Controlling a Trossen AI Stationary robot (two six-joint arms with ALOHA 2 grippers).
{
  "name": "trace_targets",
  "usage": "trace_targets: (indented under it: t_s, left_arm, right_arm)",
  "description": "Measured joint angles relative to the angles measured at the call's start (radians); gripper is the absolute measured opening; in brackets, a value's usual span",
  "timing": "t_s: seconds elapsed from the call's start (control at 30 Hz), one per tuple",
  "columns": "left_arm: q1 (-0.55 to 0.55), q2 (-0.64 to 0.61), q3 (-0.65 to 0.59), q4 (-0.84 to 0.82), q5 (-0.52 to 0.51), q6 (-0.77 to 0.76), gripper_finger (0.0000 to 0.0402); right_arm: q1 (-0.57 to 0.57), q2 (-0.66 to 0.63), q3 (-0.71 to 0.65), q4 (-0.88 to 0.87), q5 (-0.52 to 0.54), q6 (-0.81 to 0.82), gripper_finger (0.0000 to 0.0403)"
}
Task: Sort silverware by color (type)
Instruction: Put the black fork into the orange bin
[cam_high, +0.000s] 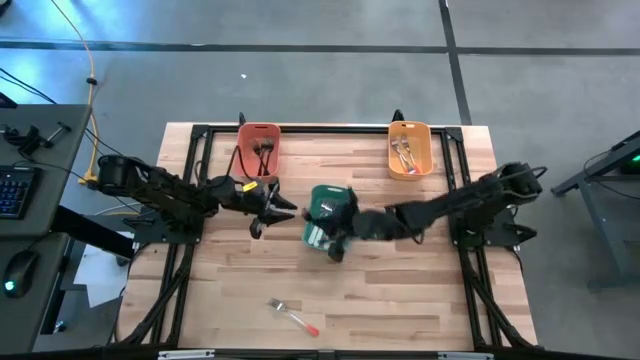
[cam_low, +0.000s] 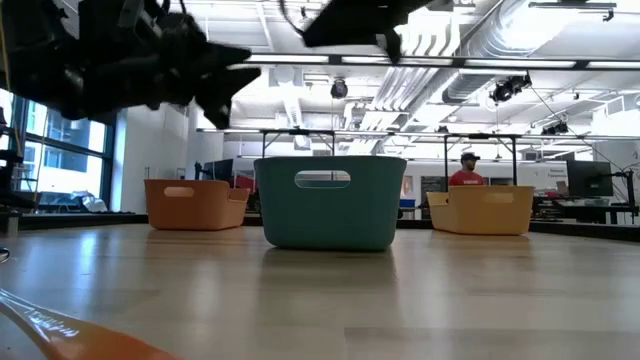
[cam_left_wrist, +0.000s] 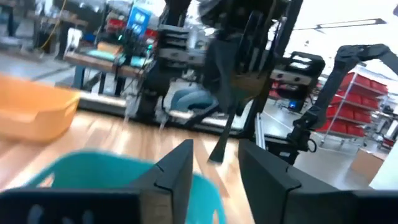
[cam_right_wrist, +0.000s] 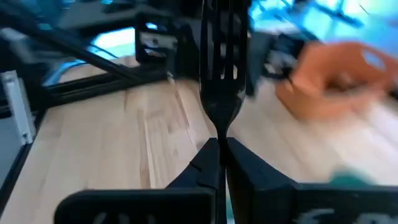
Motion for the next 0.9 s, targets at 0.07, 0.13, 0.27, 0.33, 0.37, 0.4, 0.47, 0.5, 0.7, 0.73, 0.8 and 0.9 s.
trace_targets:
  t_s: [0.07,0.13,0.27,0.33,0.37,0.4,0.47,0.5,0.7,0.73,0.8,0.9]
  left_arm:
    - [0.0,0.0,0.026,-0.004,0.004,0.026,0.0131]
    - [0.003,0.0,0.043,-0.008,0.004,0.056,0.014]
    - [0.02,0.0,0.063,-0.029,0.005,0.075,0.015]
    - [0.032,0.001,0.073,-0.03,-0.004,0.077,0.0153]
    - [0.039,0.002,0.078,-0.03,-0.01,0.077,0.0154]
    - [0.045,0.002,0.085,-0.03,-0.018,0.077,0.0154]
    - [0.054,0.002,0.1,-0.029,-0.042,0.08,0.0154]
    - [0.059,0.002,0.105,-0.027,-0.057,0.094,0.0155]
    - [0.065,0.003,0.132,-0.035,-0.106,0.165,0.0149]
    - [0.065,0.003,0.134,-0.037,-0.114,0.168,0.0145]
    - [0.066,0.003,0.136,-0.04,-0.123,0.168,0.0132]
    - [0.071,0.003,0.137,-0.036,-0.127,0.173,0.0106]
  right_arm:
    - [-0.053,0.009,0.0,0.074,-0.091,-0.115,0.0]
    - [-0.102,0.016,0.0,0.148,-0.172,-0.192,0.0]
    - [-0.176,0.02,-0.001,0.252,-0.269,-0.289,0.0]
    - [-0.202,0.023,-0.003,0.292,-0.31,-0.32,0.0]
    - [-0.216,0.028,-0.003,0.317,-0.331,-0.327,0.0]
    - [-0.227,0.03,-0.003,0.33,-0.348,-0.34,0.0]
    - [-0.249,0.043,-0.003,0.37,-0.385,-0.356,0.0]
    - [-0.259,0.048,-0.003,0.381,-0.404,-0.362,0.0]
    - [-0.315,0.086,-0.004,0.442,-0.476,-0.368,0.0]
    - [-0.324,0.091,-0.003,0.454,-0.492,-0.368,0.0]
    - [-0.338,0.094,-0.003,0.462,-0.514,-0.366,0.0]
    - [-0.353,0.1,-0.003,0.48,-0.519,-0.368,0.0]
